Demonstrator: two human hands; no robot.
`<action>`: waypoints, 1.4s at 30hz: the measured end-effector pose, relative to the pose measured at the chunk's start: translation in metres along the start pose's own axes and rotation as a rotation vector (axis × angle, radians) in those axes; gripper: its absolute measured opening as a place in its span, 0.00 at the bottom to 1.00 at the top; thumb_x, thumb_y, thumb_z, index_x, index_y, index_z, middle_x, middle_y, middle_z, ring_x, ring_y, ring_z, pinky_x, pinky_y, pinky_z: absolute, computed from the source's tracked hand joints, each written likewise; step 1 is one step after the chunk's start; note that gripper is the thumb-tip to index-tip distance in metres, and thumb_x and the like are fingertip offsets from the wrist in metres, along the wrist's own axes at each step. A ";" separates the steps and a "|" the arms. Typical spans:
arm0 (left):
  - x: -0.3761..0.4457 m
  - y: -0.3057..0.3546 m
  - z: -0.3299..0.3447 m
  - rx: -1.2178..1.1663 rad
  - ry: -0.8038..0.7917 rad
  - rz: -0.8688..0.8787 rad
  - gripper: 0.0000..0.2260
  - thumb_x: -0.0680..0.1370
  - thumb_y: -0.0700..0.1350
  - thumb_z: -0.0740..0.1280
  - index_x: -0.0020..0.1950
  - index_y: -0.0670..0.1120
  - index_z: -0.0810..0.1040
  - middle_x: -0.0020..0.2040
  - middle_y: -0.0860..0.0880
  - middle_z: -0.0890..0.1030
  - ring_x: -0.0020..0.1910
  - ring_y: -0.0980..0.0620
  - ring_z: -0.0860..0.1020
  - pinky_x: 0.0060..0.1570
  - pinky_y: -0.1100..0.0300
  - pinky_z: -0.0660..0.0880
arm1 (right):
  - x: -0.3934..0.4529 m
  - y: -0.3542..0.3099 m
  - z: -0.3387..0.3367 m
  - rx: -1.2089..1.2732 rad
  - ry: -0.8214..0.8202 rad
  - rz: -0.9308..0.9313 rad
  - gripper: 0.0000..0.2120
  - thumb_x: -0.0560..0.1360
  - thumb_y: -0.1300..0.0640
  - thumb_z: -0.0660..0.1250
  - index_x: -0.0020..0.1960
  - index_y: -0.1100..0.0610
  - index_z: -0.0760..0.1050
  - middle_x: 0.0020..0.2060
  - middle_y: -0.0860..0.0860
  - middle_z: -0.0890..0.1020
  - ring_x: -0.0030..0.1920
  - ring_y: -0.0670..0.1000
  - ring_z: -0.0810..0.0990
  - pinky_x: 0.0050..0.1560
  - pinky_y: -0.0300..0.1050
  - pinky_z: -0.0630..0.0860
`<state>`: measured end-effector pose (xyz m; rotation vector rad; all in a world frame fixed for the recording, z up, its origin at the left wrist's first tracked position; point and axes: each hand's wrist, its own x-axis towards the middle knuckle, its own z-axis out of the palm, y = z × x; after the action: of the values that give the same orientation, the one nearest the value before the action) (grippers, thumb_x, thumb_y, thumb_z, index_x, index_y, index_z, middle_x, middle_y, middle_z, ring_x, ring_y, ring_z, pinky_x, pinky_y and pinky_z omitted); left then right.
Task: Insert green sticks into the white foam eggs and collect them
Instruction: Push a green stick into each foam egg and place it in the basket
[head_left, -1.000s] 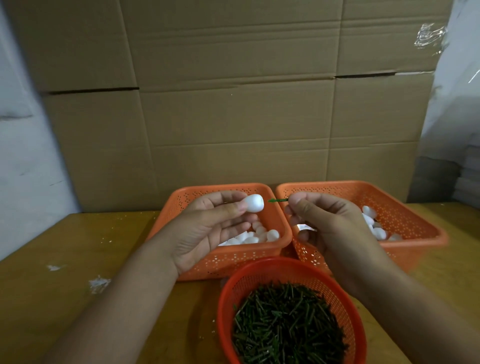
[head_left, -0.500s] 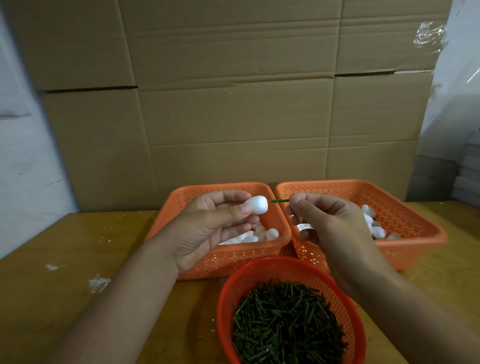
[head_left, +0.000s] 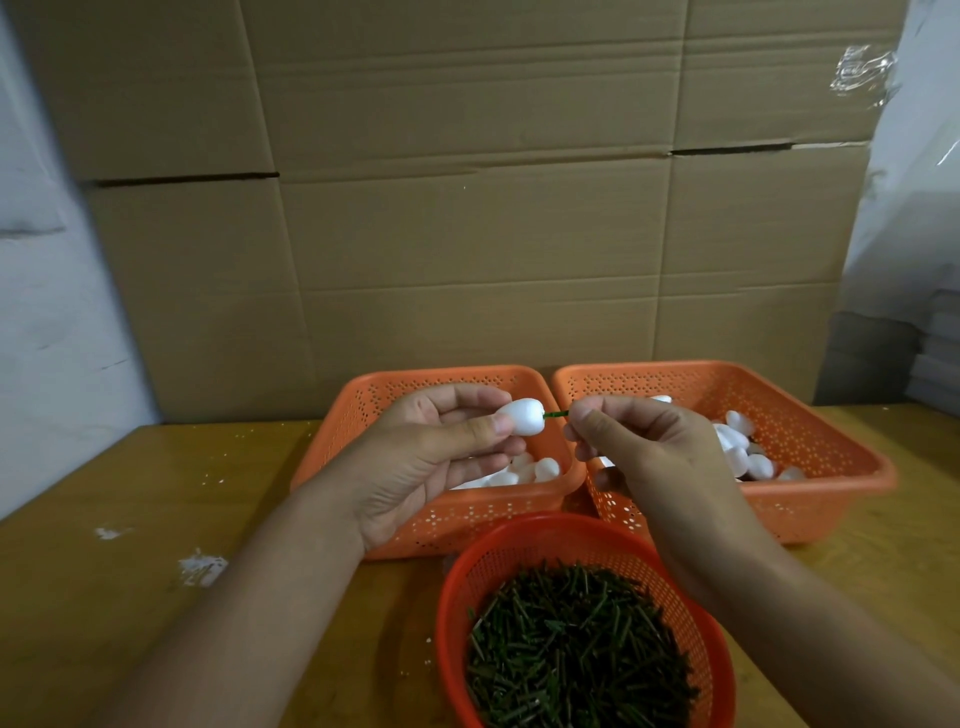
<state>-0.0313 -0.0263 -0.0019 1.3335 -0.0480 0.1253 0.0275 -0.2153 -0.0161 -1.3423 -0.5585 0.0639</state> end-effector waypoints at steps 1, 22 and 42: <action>0.000 0.000 0.000 0.001 0.000 0.000 0.11 0.64 0.44 0.80 0.46 0.50 0.88 0.53 0.41 0.86 0.50 0.49 0.85 0.46 0.62 0.81 | 0.000 0.000 0.000 0.003 0.002 0.000 0.07 0.78 0.61 0.68 0.44 0.61 0.83 0.32 0.48 0.85 0.32 0.39 0.81 0.30 0.30 0.73; 0.000 -0.002 0.006 0.085 0.086 0.056 0.16 0.66 0.43 0.78 0.53 0.42 0.83 0.51 0.40 0.86 0.50 0.47 0.86 0.45 0.63 0.80 | -0.001 0.004 0.005 -0.003 0.091 0.024 0.08 0.78 0.60 0.69 0.41 0.60 0.84 0.30 0.49 0.84 0.28 0.41 0.80 0.28 0.32 0.73; -0.001 -0.003 0.007 0.141 0.051 0.076 0.10 0.66 0.45 0.79 0.46 0.49 0.87 0.51 0.41 0.86 0.50 0.46 0.86 0.46 0.61 0.81 | -0.004 0.002 0.009 0.003 0.076 0.137 0.14 0.77 0.54 0.70 0.34 0.57 0.81 0.28 0.49 0.79 0.28 0.43 0.74 0.30 0.34 0.73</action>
<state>-0.0317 -0.0340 -0.0037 1.4691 -0.0467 0.2306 0.0204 -0.2084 -0.0181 -1.3734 -0.4024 0.1250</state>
